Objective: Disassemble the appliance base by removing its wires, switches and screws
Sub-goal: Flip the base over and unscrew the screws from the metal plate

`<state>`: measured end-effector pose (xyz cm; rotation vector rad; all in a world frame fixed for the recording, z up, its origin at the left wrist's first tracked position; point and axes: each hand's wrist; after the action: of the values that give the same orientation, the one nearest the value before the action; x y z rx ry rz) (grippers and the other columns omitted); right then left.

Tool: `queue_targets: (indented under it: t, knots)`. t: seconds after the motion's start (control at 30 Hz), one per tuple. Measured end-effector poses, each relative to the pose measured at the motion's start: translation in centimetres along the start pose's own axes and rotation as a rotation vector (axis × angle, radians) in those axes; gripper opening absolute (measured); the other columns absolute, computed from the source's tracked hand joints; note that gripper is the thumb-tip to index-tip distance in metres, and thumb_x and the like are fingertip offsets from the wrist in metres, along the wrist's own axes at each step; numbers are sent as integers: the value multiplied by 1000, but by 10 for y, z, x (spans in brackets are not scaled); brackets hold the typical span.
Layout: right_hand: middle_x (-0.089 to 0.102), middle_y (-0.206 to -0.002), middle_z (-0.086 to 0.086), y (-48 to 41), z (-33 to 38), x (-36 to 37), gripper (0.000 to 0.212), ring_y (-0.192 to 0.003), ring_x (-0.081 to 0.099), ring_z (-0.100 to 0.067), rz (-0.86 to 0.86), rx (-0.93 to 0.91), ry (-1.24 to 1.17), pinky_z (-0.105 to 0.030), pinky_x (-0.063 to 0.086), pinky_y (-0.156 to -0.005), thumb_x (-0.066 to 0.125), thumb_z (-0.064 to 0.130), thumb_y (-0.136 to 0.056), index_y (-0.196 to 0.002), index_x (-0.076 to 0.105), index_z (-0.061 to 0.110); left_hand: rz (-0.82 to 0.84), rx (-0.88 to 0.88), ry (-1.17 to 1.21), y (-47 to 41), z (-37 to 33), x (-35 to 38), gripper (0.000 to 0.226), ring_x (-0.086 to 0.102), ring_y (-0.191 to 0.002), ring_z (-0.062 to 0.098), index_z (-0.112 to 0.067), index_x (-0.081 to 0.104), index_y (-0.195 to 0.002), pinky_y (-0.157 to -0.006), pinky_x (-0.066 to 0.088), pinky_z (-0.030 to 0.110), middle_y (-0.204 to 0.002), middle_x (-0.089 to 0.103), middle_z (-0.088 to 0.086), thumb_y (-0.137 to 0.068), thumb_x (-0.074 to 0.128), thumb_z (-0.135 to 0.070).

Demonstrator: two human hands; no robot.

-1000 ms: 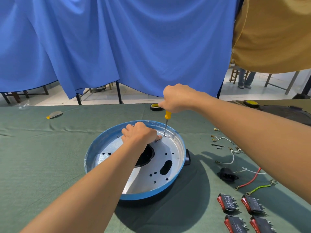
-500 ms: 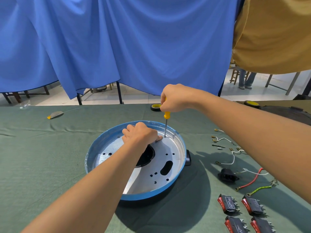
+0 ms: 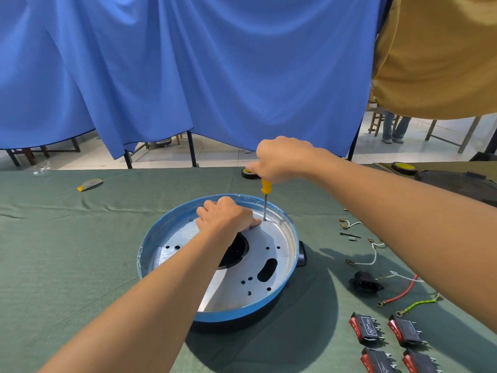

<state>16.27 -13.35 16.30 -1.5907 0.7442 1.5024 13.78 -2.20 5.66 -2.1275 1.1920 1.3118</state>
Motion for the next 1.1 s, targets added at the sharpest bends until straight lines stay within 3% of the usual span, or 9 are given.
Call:
queue_targets:
  t: [0.1,0.2,0.3,0.43,0.5,0.63,0.8,0.97,1.1]
  knots:
    - [49,-71,-4,-3,0,-1,14,-68,44,-25,43,-37,-39,-28,33,-53,53,21,-88,-78,57,12,-1,5,-4,0,0,0,55,34,-119,29,-16,38,-94,-98,31,40,-106,34,7,-74,75,-52]
    - [48,-69,-2,-3,-1,-2,20,-65,43,-22,69,-27,-55,-27,31,-52,54,29,-88,-80,62,12,-3,3,0,0,0,0,55,34,-119,29,-16,38,-94,-98,31,40,-109,37,7,-74,76,-51]
    - [46,-71,-1,-2,-4,2,41,-62,44,-19,-3,37,-22,-29,30,-55,50,47,-93,-66,43,17,-4,-1,3,0,0,1,56,34,-119,29,-16,38,-93,-98,31,40,-110,37,7,-73,76,-52]
    - [49,-73,-4,-5,-4,3,15,-69,45,-24,36,10,-74,-30,36,-57,57,24,-87,-82,59,10,-5,5,-1,0,1,1,56,34,-119,29,-16,38,-96,-99,32,40,-108,36,7,-74,75,-53]
    - [52,-76,-5,-6,-5,0,13,-70,46,-24,71,11,-86,-30,37,-58,57,24,-84,-84,61,12,-9,5,-2,0,1,1,57,35,-119,29,-16,38,-96,-99,32,40,-106,35,7,-74,75,-53]
    - [46,-71,-1,-4,-7,1,43,-62,44,-20,-11,58,-54,-29,28,-54,54,50,-91,-66,42,17,-6,0,14,0,1,1,56,34,-120,29,-17,38,-93,-98,31,40,-105,34,6,-72,76,-52]
    - [53,-77,-5,-7,-8,4,15,-70,48,-26,23,30,-120,-30,38,-58,55,25,-84,-85,60,11,-7,5,10,-2,1,2,57,34,-120,29,-17,39,-96,-98,31,40,-107,35,6,-72,76,-53]
    - [47,-70,0,-7,-10,3,46,-61,44,-19,-6,83,-83,-29,28,-53,51,56,-90,-66,42,18,-6,3,10,-2,1,1,57,34,-120,29,-17,38,-94,-98,31,40,-106,35,6,-72,76,-53]
    - [44,-69,-5,-7,-8,6,28,-68,41,-27,6,65,-149,-29,29,-54,49,25,-93,-68,44,12,-7,11,14,-1,2,1,56,34,-119,28,-17,39,-95,-97,31,39,-105,34,6,-73,76,-52]
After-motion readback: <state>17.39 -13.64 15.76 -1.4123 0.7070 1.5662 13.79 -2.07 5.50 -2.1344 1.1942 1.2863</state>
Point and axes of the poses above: each hand's wrist, its own y-axis away from the middle knuckle, its own x-axis out of the palm, z = x × y
